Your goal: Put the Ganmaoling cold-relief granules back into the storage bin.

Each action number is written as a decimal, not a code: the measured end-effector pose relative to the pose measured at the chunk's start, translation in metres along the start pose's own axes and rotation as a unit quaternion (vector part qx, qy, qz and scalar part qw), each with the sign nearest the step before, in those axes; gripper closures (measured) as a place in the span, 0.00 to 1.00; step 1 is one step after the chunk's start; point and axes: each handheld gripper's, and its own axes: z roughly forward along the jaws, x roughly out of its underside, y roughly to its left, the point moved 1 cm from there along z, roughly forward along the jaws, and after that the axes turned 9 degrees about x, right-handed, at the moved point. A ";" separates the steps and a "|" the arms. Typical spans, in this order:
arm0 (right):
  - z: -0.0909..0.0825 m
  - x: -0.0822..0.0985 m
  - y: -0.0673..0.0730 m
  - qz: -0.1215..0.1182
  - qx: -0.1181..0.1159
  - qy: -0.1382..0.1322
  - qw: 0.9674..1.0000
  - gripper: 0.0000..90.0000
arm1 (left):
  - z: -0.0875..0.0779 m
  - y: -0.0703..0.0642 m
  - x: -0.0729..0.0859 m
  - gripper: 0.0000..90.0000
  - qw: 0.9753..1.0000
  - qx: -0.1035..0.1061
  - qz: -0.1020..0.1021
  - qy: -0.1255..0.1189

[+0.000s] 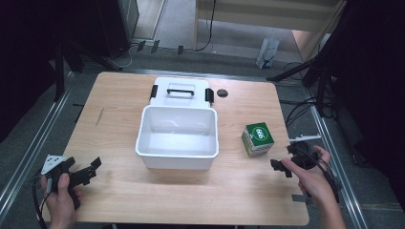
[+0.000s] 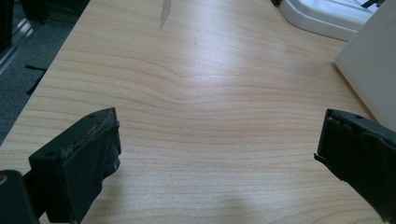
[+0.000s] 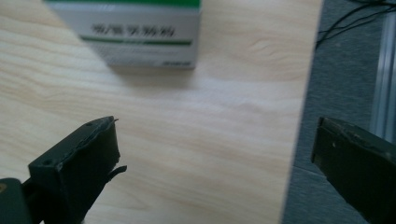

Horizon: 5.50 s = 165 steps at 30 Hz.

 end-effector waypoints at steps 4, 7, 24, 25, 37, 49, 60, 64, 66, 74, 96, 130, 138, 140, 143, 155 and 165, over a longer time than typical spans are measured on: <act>-0.003 -0.025 -0.009 0.005 -0.005 0.051 0.999 0.01 | 0.000 -0.001 0.000 0.00 1.000 -0.002 0.003 0.003; -0.005 -0.036 -0.011 -0.001 -0.015 0.077 0.997 0.01 | 0.001 -0.001 0.000 0.00 1.000 -0.002 0.003 0.002; -0.009 -0.118 0.032 -0.059 -0.028 0.146 0.987 0.00 | 0.000 -0.001 0.000 0.00 1.000 -0.001 0.004 0.004; -0.008 -0.121 0.035 -0.058 -0.023 0.148 0.987 0.00 | 0.000 -0.001 0.000 0.00 1.000 -0.001 0.004 0.004; 0.030 -0.135 0.059 -0.053 -0.007 0.173 0.983 0.00 | 0.000 -0.001 0.000 0.00 1.000 0.001 0.004 0.004; 0.066 -0.125 0.061 -0.025 0.001 0.205 0.978 0.03 | 0.000 -0.001 0.000 0.00 1.000 0.001 0.004 0.004; 0.057 -0.125 0.057 -0.019 -0.022 0.197 0.980 0.18 | 0.001 -0.001 0.000 0.00 1.000 0.000 0.005 0.004; 0.045 -0.130 0.055 -0.012 -0.019 0.188 0.982 0.18 | 0.001 -0.001 0.000 0.00 1.000 0.000 0.005 0.004; 0.039 -0.133 0.055 -0.005 -0.023 0.185 0.982 0.18 | 0.001 -0.001 0.000 0.00 1.000 0.000 0.005 0.004; 0.005 -0.150 0.055 0.017 -0.028 0.166 0.986 0.18 | 0.001 -0.001 0.000 0.00 1.000 0.000 0.004 0.005; -0.080 -0.187 0.111 -0.153 -0.095 0.043 0.983 0.18 | 0.001 -0.001 0.000 0.00 1.000 0.000 0.003 0.005; -0.076 -0.174 0.215 -0.578 -0.164 -0.044 0.798 0.18 | 0.001 -0.001 0.000 0.00 1.000 0.002 -0.001 0.003; -0.044 -0.166 0.230 -0.585 -0.163 -0.016 0.794 0.18 | 0.000 0.000 0.000 0.00 1.000 0.004 -0.002 0.001; -0.035 -0.163 0.234 -0.585 -0.163 -0.003 0.795 0.18 | 0.000 0.000 0.000 0.00 1.000 0.004 -0.002 0.001; -0.021 -0.160 0.239 -0.587 -0.165 0.006 0.792 0.18 | 0.000 0.000 0.000 0.00 1.000 0.004 -0.002 0.000; 0.001 -0.151 0.246 -0.583 -0.160 0.042 0.796 0.18 | 0.000 0.001 0.000 0.00 1.000 0.004 -0.003 0.002; -0.002 -0.151 0.239 -0.570 -0.159 0.047 0.805 0.14 | -0.001 0.002 0.000 0.00 1.000 0.004 -0.006 0.000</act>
